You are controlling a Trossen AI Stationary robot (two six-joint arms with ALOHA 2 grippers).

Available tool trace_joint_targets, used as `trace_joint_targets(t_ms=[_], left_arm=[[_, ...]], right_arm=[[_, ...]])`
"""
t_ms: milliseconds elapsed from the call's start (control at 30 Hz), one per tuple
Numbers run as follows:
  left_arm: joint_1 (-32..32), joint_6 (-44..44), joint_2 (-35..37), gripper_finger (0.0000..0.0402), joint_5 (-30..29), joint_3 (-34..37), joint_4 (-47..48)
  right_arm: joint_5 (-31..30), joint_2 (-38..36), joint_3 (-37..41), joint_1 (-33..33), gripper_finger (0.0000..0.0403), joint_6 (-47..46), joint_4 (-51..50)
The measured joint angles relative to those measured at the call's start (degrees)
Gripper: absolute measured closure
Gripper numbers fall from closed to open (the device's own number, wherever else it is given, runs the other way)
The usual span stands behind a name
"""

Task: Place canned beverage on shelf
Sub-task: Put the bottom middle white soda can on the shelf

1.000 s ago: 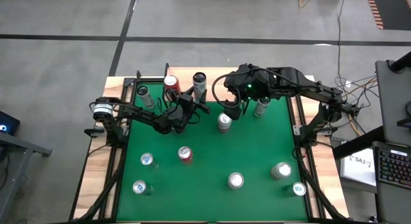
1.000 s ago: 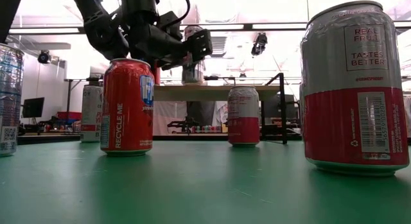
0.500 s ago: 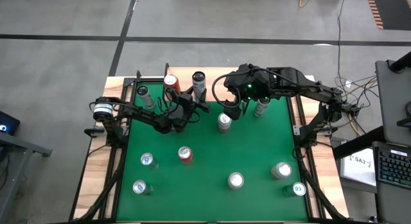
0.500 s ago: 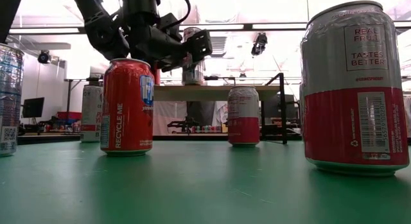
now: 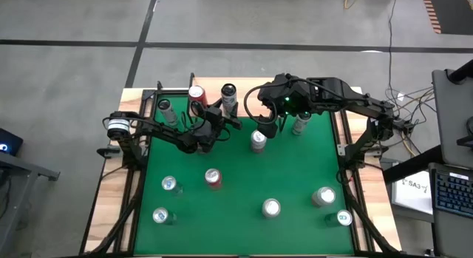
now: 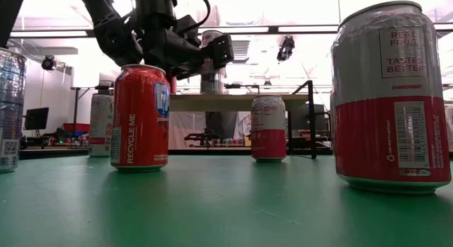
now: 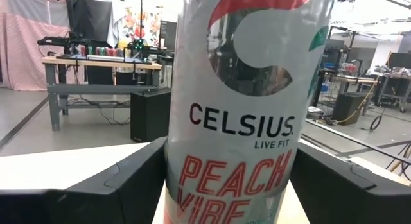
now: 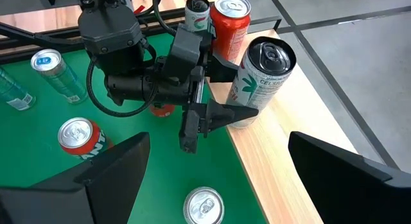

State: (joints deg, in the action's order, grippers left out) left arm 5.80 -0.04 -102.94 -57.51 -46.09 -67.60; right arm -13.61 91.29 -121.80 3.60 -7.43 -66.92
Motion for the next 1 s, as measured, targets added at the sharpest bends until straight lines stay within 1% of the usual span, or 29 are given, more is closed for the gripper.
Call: trace_joint_targets(t_ms=[400, 733, 867, 1000], left_arm=[[-0.3, 0.6, 0.6, 0.0114, 0.0, 0.0, -0.1], [-0.7, 3.2, 3.4, 0.0113, -0.4, 0.0, -0.2], [-0.7, 5.3, 3.7, 0.0113, -0.5, 0.0, -0.3], [-0.7, 5.4, 3.8, 0.0113, -0.5, 0.0, -0.6]], right_arm=[[0.0, 0.0, 1.3, 0.0, 0.0039, -0.1, 0.4], [0.0, 0.0, 2.4, 0.0, 0.004, -0.5, 0.8], [0.0, 0.0, 2.5, 0.0, 0.004, -0.4, 1.7], [0.0, 0.0, 2.6, 0.0, 0.004, -0.2, 2.1]])
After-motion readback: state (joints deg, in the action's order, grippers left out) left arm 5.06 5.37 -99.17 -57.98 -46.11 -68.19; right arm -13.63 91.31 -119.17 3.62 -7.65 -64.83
